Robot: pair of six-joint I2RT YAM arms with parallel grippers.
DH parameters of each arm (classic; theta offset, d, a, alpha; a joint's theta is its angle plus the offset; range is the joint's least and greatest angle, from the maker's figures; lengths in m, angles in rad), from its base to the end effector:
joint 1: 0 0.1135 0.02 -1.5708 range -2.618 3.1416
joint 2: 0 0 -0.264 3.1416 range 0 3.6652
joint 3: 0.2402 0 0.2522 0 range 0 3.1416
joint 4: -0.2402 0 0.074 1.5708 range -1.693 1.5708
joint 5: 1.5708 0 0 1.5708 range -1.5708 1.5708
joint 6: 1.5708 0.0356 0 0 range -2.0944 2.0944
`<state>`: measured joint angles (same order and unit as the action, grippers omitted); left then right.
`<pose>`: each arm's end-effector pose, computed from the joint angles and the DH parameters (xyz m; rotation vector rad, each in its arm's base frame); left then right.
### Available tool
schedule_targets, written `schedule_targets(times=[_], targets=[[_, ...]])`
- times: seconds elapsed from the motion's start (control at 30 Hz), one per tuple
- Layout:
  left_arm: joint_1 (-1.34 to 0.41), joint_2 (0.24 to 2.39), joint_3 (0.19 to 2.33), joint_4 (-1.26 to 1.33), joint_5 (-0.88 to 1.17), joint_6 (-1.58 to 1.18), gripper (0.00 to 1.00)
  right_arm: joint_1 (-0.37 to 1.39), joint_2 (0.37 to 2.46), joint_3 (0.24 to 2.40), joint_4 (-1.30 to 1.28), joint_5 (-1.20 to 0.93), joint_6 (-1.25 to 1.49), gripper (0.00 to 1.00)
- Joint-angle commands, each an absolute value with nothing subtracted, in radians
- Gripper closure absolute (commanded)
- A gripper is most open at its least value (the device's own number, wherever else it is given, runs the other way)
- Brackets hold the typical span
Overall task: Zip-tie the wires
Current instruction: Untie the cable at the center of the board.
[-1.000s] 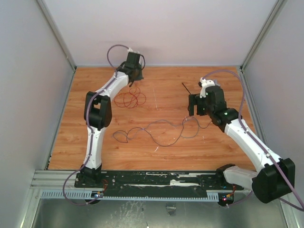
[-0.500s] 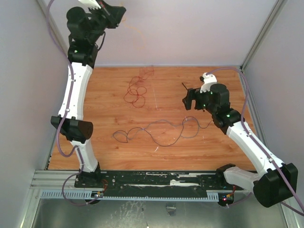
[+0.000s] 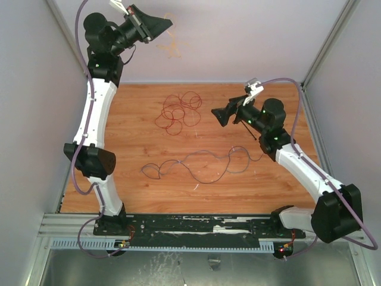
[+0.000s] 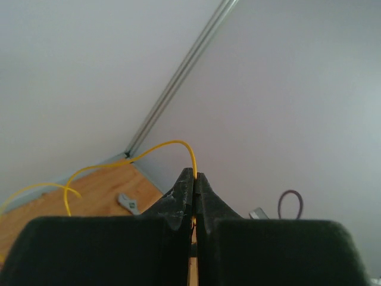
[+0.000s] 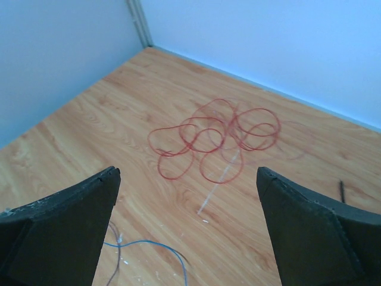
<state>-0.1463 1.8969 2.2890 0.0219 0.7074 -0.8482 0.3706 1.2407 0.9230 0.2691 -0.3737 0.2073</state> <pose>0.3929 -0.0813 0.5533 0.2227 1.3475 -1.2544 0.2683 0.1182 0.3385 -0.4286 1.6122 0.7431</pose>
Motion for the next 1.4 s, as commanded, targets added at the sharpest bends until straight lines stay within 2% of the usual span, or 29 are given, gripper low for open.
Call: schedule_targets(times=[0.0, 0.27, 0.63, 1.0, 1.37], targets=[[-0.142, 1.802, 2.216, 0.058, 0.787, -0.889, 1.0, 0.376, 1.252, 0.979, 0.427, -0.52, 0.288, 0.01], [-0.172, 1.663, 1.977, 0.209, 0.828, -0.964, 1.0, 0.431, 1.306, 1.081, 0.493, -0.594, 0.359, 0.01], [-0.226, 1.508, 1.776, 0.306, 0.826, -1.001, 1.0, 0.503, 1.402, 1.172, 0.512, -0.661, 0.314, 0.01], [-0.277, 1.446, 1.694, 0.363, 0.809, -1.046, 1.0, 0.581, 1.478, 1.129, 0.682, -0.703, 0.256, 0.01], [-0.308, 1.387, 1.62, 0.376, 0.785, -1.043, 1.0, 0.661, 1.543, 1.14, 0.809, -0.657, 0.17, 0.01]])
